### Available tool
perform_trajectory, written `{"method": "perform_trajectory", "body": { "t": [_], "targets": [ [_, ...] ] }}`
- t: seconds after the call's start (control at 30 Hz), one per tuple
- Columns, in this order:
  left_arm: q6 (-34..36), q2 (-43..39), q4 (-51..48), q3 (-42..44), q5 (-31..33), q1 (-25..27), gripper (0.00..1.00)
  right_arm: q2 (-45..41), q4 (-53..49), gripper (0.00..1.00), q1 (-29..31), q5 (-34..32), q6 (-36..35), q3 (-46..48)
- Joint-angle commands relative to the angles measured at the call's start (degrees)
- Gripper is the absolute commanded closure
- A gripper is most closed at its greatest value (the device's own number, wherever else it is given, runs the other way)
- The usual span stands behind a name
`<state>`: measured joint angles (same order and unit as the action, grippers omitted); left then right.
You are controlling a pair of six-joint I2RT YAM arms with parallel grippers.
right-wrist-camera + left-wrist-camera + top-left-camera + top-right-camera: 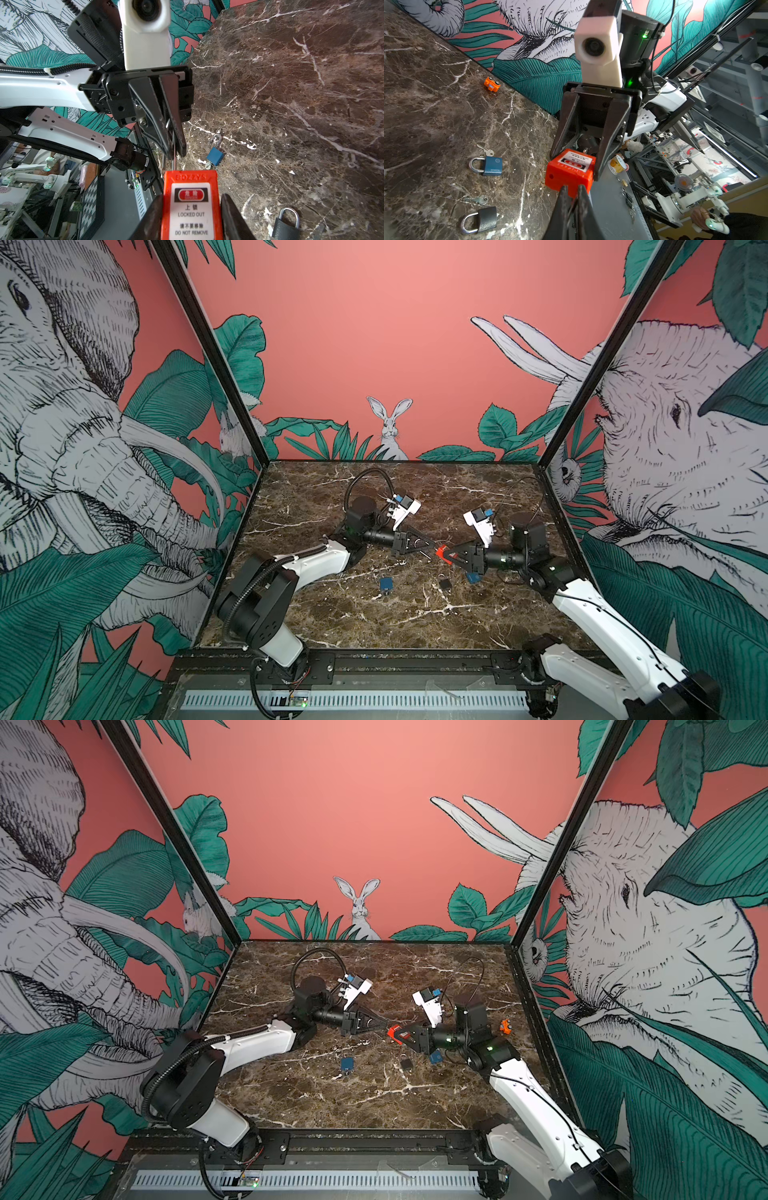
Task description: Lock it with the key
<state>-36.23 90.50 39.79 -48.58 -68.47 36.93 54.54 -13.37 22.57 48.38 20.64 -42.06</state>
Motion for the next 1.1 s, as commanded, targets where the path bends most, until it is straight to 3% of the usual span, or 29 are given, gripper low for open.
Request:
{"method": "perform_trajectory", "body": {
  "t": [0.0,0.17,0.33,0.43,0.53,0.73,1.07],
  "targets": [
    [-1.5,1.1,3.0,-0.7,-1.6,0.8,1.00,0.3,6.3,1.00,-0.7,-1.8,1.8,-1.3],
    [-3.8,2.4,5.9,-0.9,-1.6,0.7,1.00,1.0,5.8,1.00,-0.7,-4.6,1.6,-1.5],
    [-6.7,3.4,7.8,-1.1,2.8,0.6,1.00,2.3,6.5,1.00,-0.7,-8.6,2.0,-1.2],
    [-9.3,5.3,9.0,-1.7,6.9,0.6,1.00,3.8,8.6,0.92,-0.8,-8.6,3.3,-1.2],
    [-16.3,9.1,17.1,-2.1,8.4,0.3,1.00,5.2,9.4,0.80,-1.0,-9.1,4.2,-1.8],
    [-35.3,19.0,40.6,-2.9,11.2,-1.1,1.00,6.8,10.9,0.77,-2.4,-10.0,5.5,-1.5],
    [-36.0,18.8,40.6,-2.8,13.4,-1.5,1.00,8.1,15.6,0.57,-4.0,-10.3,8.4,0.0]
  ]
}}
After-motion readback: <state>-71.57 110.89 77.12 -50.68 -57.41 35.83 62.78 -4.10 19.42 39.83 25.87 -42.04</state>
